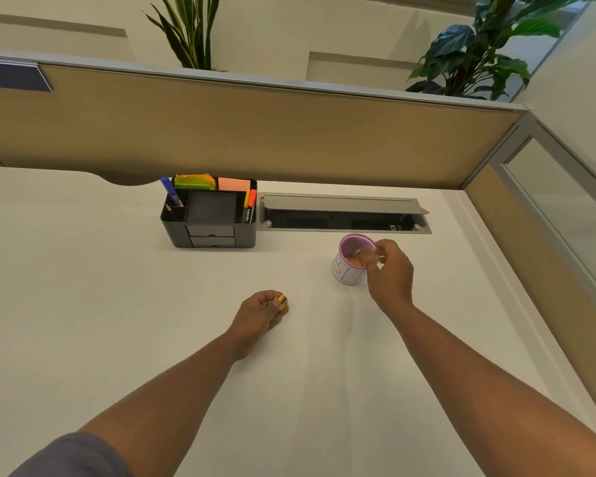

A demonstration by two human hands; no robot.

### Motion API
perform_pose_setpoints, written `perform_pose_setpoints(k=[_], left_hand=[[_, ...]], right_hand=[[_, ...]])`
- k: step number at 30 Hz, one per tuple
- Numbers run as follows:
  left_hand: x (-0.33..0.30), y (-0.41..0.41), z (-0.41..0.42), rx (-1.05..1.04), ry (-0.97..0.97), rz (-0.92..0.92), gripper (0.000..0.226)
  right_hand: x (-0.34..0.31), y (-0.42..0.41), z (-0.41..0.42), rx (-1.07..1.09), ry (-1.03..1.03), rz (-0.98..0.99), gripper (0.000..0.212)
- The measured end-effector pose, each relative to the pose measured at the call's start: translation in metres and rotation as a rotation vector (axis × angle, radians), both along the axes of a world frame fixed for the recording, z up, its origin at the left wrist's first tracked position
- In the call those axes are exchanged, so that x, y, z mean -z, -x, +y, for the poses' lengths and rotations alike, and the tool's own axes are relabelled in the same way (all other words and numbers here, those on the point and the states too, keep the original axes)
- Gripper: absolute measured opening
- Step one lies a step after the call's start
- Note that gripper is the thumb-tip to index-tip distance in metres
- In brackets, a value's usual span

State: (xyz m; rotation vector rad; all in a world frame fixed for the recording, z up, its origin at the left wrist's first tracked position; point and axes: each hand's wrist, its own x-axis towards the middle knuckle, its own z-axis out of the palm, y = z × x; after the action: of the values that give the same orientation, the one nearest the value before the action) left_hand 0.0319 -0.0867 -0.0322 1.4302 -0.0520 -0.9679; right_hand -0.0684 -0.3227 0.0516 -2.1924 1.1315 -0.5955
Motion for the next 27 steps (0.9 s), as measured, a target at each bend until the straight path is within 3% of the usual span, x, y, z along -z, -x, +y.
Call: perform_pose_setpoints(k=[6, 13, 18, 27], left_hand=[[0.002, -0.001, 0.0, 0.004, 0.0, 0.003, 0.019], [0.001, 0.0, -0.001, -0.002, -0.011, 0.002, 0.021], [0.0, 0.001, -0.001, -0.013, -0.019, -0.002, 0.018], [-0.001, 0.002, 0.0, -0.01, -0.037, 0.004, 0.02]], right_hand=[[-0.007, -0.001, -0.004, -0.022, -0.009, -0.107, 0.017], [-0.018, -0.004, 0.0, -0.041, -0.024, -0.187, 0.042], [-0.019, -0.006, 0.002, -0.077, -0.022, -0.173, 0.02], [-0.019, -0.006, 0.005, 0.101, -0.191, -0.295, 0.043]])
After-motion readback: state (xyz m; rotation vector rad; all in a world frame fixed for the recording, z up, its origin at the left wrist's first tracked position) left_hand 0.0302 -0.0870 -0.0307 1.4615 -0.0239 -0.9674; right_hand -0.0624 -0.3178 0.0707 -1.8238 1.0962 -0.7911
